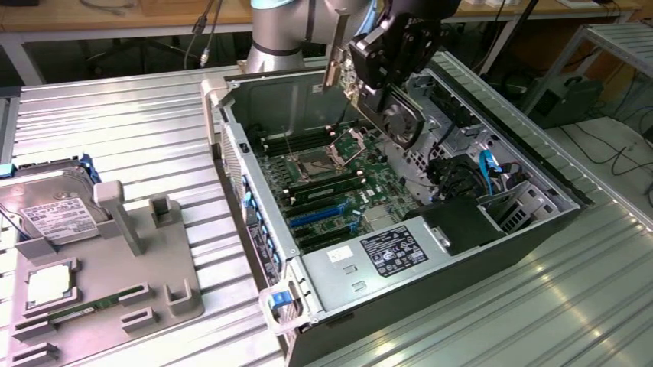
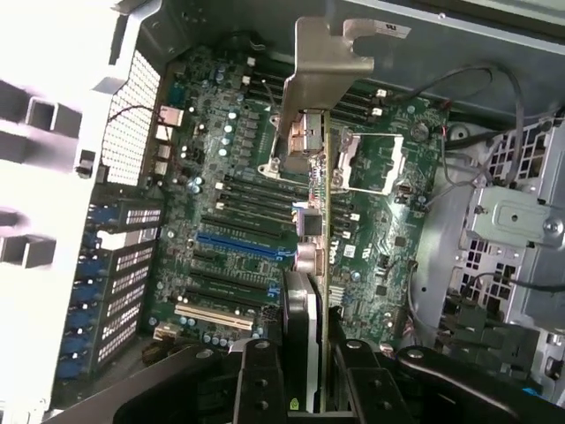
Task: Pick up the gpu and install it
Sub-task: 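Insert the gpu into the slot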
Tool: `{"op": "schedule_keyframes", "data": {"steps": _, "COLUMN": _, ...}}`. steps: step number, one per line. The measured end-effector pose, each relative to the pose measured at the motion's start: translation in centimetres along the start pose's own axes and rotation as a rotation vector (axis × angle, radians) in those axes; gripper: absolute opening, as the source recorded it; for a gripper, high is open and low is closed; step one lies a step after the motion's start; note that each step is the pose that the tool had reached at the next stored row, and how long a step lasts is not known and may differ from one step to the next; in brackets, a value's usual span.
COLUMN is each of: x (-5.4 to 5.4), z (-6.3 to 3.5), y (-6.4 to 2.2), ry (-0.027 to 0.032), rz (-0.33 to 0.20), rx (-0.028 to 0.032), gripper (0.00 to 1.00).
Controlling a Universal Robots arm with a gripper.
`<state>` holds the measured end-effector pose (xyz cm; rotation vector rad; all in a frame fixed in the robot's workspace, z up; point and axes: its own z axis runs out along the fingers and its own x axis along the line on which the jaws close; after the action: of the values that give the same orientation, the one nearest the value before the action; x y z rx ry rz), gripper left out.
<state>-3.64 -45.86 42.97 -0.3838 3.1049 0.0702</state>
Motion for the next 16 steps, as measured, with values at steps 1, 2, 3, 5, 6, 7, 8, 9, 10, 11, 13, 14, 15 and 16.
{"op": "schedule_keyframes", "data": {"steps": 1, "x": 0.00, "z": 0.00, "y": 0.00, "ry": 0.0007, "rz": -0.015, "rx": -0.0003, "gripper": 0.28}}
{"op": "schedule_keyframes", "data": {"steps": 2, "x": 0.00, "z": 0.00, "y": 0.00, "ry": 0.0012, "rz": -0.029, "rx": -0.0005, "gripper": 0.28}}
{"op": "schedule_keyframes", "data": {"steps": 3, "x": 0.00, "z": 0.00, "y": 0.00, "ry": 0.0020, "rz": -0.047, "rx": -0.0008, "gripper": 0.28}}
{"op": "schedule_keyframes", "data": {"steps": 5, "x": 0.00, "z": 0.00, "y": 0.00, "ry": 0.0031, "rz": -0.074, "rx": -0.0014, "gripper": 0.28}}
{"op": "schedule_keyframes", "data": {"steps": 6, "x": 0.00, "z": 0.00, "y": 0.00, "ry": 0.0038, "rz": -0.089, "rx": -0.0016, "gripper": 0.28}}
{"op": "schedule_keyframes", "data": {"steps": 7, "x": 0.00, "z": 0.00, "y": 0.00, "ry": 0.0046, "rz": -0.107, "rx": -0.0020, "gripper": 0.28}}
{"op": "schedule_keyframes", "data": {"steps": 8, "x": 0.00, "z": 0.00, "y": 0.00, "ry": 0.0052, "rz": -0.123, "rx": -0.0023, "gripper": 0.28}}
{"op": "schedule_keyframes", "data": {"steps": 9, "x": 0.00, "z": 0.00, "y": 0.00, "ry": 0.0064, "rz": -0.150, "rx": -0.0028, "gripper": 0.28}}
{"op": "schedule_keyframes", "data": {"steps": 10, "x": 0.00, "z": 0.00, "y": 0.00, "ry": 0.0071, "rz": -0.165, "rx": -0.0030, "gripper": 0.28}}
{"op": "schedule_keyframes", "data": {"steps": 11, "x": 0.00, "z": 0.00, "y": 0.00, "ry": 0.0076, "rz": -0.178, "rx": -0.0032, "gripper": 0.28}}
{"op": "schedule_keyframes", "data": {"steps": 13, "x": 0.00, "z": 0.01, "y": 0.00, "ry": 0.0091, "rz": -0.214, "rx": -0.0039, "gripper": 0.28}}
{"op": "schedule_keyframes", "data": {"steps": 14, "x": 0.00, "z": 0.01, "y": 0.00, "ry": 0.0100, "rz": -0.233, "rx": -0.0042, "gripper": 0.28}}
{"op": "schedule_keyframes", "data": {"steps": 15, "x": 0.00, "z": 0.01, "y": 0.00, "ry": 0.0110, "rz": -0.257, "rx": -0.0046, "gripper": 0.28}}
{"op": "schedule_keyframes", "data": {"steps": 16, "x": 0.00, "z": 0.01, "y": 0.00, "ry": 0.0118, "rz": -0.275, "rx": -0.0050, "gripper": 0.28}}
